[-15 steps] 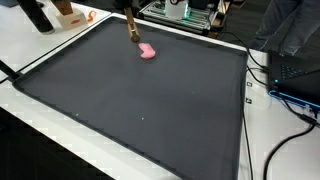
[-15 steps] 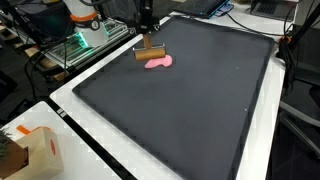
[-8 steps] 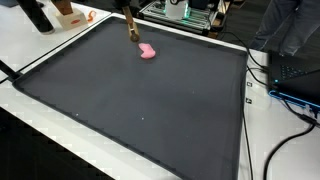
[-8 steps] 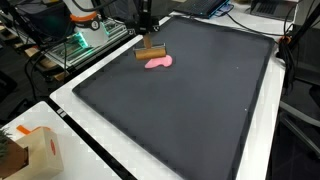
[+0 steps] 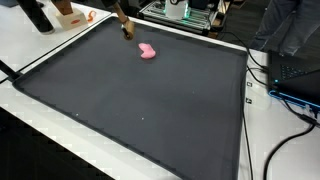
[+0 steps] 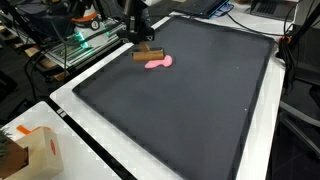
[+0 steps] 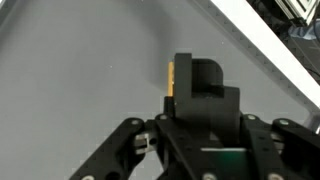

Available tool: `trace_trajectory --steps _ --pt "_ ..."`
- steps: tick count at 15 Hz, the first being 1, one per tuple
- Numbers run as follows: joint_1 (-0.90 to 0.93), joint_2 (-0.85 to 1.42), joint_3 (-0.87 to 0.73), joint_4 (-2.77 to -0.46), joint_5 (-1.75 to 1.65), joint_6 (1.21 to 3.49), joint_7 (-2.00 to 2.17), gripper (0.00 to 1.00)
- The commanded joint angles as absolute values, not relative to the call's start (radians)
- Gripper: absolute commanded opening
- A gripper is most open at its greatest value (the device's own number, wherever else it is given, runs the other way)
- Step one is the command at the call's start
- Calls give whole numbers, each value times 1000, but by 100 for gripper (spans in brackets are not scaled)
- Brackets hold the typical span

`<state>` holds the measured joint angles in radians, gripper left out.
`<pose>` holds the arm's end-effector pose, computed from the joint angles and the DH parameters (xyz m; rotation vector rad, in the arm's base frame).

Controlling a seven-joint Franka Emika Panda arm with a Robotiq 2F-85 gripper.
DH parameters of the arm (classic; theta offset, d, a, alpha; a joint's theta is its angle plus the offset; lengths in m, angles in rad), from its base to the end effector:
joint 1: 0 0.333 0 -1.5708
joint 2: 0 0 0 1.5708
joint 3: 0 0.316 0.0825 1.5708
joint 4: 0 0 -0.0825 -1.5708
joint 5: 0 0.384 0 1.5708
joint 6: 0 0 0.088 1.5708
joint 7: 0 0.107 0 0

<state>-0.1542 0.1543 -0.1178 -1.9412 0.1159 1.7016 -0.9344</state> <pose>0.5276 -0.1341 0.3799 -2.6825 -0.8625 0.3863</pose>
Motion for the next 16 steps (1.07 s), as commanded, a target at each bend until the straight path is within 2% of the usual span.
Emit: trace_trajectory --steps 1,16 --pt "-208 269 -123 -1818 202 1596 -990 24" --pt "-349 485 -107 -1623 318 1456 -1046 24"
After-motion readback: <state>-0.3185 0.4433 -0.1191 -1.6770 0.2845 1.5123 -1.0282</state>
